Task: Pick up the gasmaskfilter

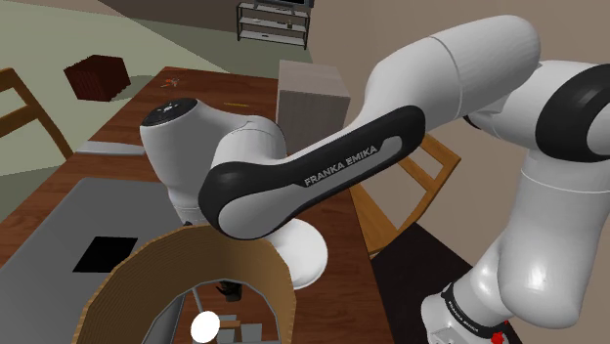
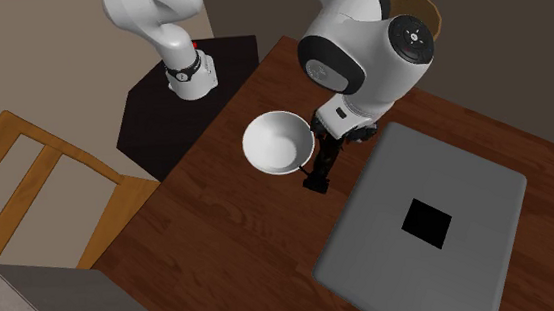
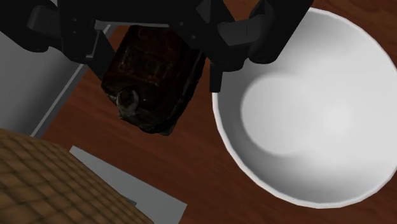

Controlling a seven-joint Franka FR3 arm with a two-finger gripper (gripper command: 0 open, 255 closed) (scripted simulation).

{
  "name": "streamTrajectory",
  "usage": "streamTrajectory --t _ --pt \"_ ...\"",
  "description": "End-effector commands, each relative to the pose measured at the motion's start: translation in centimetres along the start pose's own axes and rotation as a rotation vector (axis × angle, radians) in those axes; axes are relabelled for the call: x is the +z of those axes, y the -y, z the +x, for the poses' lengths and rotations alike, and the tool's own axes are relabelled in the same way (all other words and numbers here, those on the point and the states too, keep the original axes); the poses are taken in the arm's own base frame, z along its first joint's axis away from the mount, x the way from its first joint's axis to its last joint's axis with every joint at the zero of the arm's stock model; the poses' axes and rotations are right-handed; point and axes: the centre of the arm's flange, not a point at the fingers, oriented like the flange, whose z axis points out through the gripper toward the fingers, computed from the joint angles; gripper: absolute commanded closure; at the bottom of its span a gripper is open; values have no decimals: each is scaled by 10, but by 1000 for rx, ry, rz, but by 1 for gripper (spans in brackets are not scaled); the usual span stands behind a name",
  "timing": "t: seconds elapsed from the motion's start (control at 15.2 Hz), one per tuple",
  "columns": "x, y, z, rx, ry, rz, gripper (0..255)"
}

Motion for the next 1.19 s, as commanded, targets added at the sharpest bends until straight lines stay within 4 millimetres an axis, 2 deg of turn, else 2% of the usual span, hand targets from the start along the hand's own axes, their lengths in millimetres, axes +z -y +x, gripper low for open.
streamTrajectory --t 0.0,0.07,1.06,1.12 --pt "2 0 0 -1 3 -3 255" --pt "2 0 -1 -1 2 -3 255" --pt "-76 -11 -11 -1 2 -3 255" --pt "-77 -12 -11 -1 2 -3 255"
